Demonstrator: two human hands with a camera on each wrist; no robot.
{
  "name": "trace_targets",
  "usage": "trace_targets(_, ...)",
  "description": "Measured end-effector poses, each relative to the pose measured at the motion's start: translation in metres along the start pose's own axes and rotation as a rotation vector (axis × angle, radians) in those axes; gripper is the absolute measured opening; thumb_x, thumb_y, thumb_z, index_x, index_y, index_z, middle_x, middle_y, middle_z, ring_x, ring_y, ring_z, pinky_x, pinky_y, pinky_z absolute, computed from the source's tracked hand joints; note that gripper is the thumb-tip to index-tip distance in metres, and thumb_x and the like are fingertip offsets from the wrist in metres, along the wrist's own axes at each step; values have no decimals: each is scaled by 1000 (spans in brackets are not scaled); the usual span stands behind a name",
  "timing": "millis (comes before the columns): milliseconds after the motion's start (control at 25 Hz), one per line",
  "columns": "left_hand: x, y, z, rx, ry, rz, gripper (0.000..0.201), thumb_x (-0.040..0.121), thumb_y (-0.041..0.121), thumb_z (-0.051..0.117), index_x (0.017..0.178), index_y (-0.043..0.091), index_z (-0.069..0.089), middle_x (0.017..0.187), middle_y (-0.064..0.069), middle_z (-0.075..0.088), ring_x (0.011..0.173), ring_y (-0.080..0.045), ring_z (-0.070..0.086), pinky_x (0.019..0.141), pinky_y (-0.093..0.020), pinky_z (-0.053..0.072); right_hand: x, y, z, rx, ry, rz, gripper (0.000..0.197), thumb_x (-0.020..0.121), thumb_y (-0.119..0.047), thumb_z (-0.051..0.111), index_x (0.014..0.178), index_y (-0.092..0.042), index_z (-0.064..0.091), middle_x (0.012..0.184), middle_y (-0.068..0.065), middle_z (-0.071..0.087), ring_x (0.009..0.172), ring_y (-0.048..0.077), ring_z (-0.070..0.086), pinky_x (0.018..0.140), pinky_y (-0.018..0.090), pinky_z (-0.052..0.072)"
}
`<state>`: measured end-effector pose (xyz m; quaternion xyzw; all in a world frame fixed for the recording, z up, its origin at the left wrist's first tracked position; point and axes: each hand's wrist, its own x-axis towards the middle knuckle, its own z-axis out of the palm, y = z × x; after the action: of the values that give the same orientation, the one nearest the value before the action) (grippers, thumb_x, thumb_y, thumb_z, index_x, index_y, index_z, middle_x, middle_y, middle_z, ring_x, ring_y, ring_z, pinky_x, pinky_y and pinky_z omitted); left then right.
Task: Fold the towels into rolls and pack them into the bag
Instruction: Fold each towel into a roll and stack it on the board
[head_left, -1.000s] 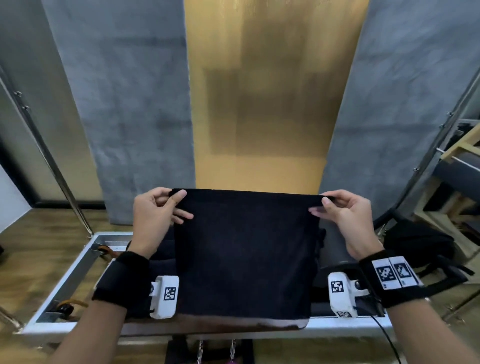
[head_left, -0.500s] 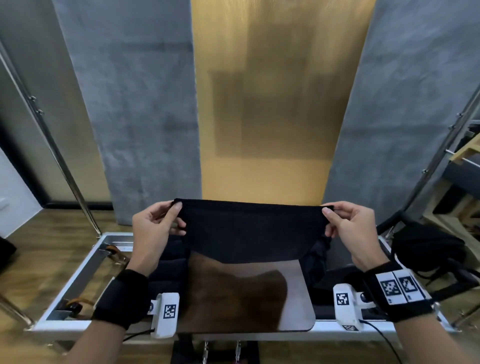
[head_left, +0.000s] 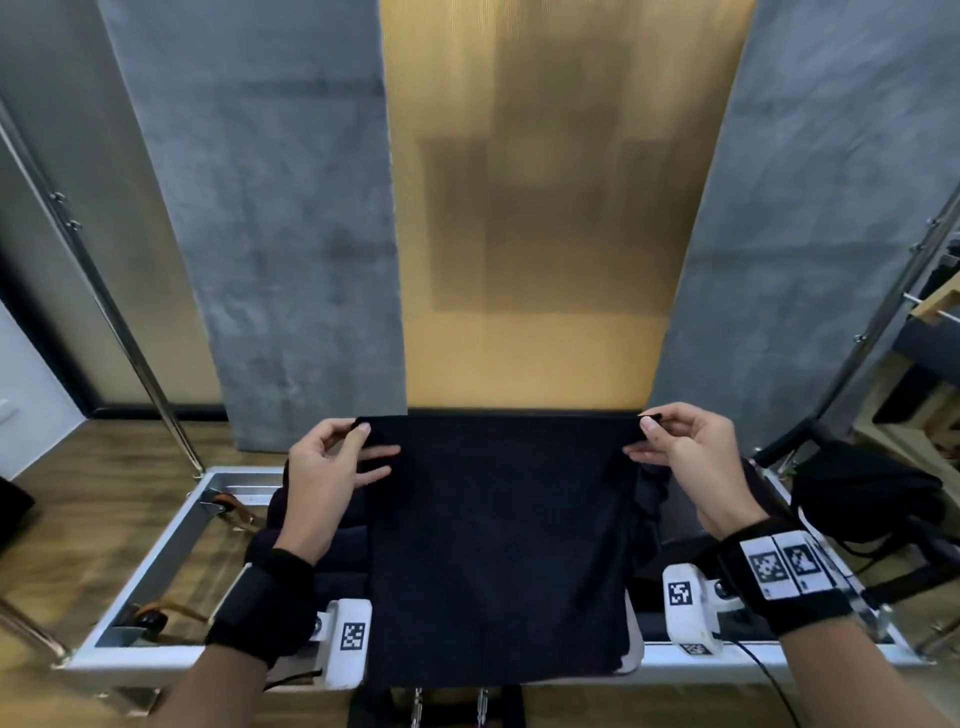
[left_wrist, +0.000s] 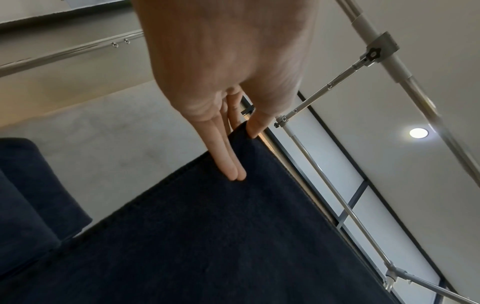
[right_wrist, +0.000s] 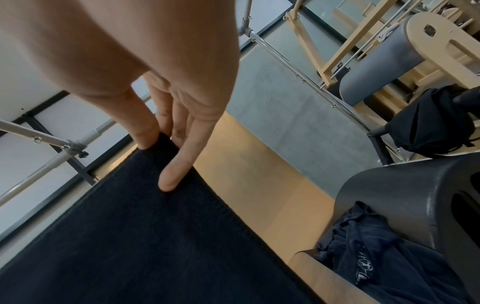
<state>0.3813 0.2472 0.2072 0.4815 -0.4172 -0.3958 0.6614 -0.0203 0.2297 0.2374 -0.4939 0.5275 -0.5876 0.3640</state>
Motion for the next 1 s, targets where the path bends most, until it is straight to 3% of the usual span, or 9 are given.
trace_targets(160, 11, 2, 14, -44, -9, 44, 8, 107, 4, 58, 102, -1, 61, 102, -24, 66, 102, -35, 78, 82, -31, 65, 14, 5, 7, 36, 19, -42, 12, 100, 3, 63, 93, -3, 70, 98, 26, 73, 90, 31, 79, 84, 33, 64)
trace_targets(240, 14, 2, 16, -54, -16, 60, 9, 108, 3, 55, 102, 0, 61, 103, -27, 67, 102, -33, 78, 84, -27, 63, 14, 8, 7, 59, 21, -82, 13, 100, 3, 62, 96, -5, 72, 100, 19, 77, 95, 28, 79, 89, 34, 63)
trace_targets(400, -1, -18, 8, -51, 26, 27, 16, 107, 0, 53, 106, -11, 65, 103, -27, 71, 99, -29, 78, 91, -31, 63, -11, 28, 4, 83, -11, -105, 19, 100, 4, 61, 101, -7, 76, 108, 9, 79, 102, 22, 77, 92, 28, 60)
trace_targets(520, -33, -55, -6, 9, 62, -103, 17, 108, 3, 52, 106, -6, 67, 106, -28, 72, 101, -35, 76, 95, -43, 60, -46, 64, -3, 12, -44, 21, 19, 100, 5, 61, 102, -7, 75, 105, 7, 79, 100, 19, 77, 89, 28, 62)
trace_targets(600, -56, -84, -16, 102, 85, -197, 15, 108, 6, 53, 105, -1, 66, 101, -30, 70, 92, -35, 78, 87, -47, 62, -70, 92, -8, -52, -53, 165, 15, 101, 3, 61, 100, -6, 73, 95, 12, 78, 86, 21, 77, 72, 30, 63)
trace_targets(720, -82, -119, -27, 273, 113, -332, 12, 108, 12, 57, 112, 5, 64, 93, -28, 69, 71, -29, 77, 66, -43, 66, -95, 129, -13, -185, -52, 305, 13, 101, -1, 63, 96, -8, 73, 75, 19, 72, 57, 24, 65, 50, 31, 49)
trace_targets(920, -72, -144, -18, 371, 163, -317, 10, 107, 21, 62, 113, 13, 64, 93, -16, 70, 57, -27, 72, 51, -39, 63, -71, 156, -7, -226, -11, 340, 12, 98, -1, 67, 92, -6, 76, 63, 16, 70, 42, 20, 51, 42, 23, 40)
trace_targets(1000, -52, -150, -8, 412, 188, -272, 8, 107, 21, 62, 106, 13, 66, 82, -14, 70, 49, -22, 68, 45, -35, 59, -46, 163, -1, -191, 9, 357, 9, 97, -1, 69, 94, -4, 76, 61, 12, 69, 40, 18, 50, 40, 22, 38)
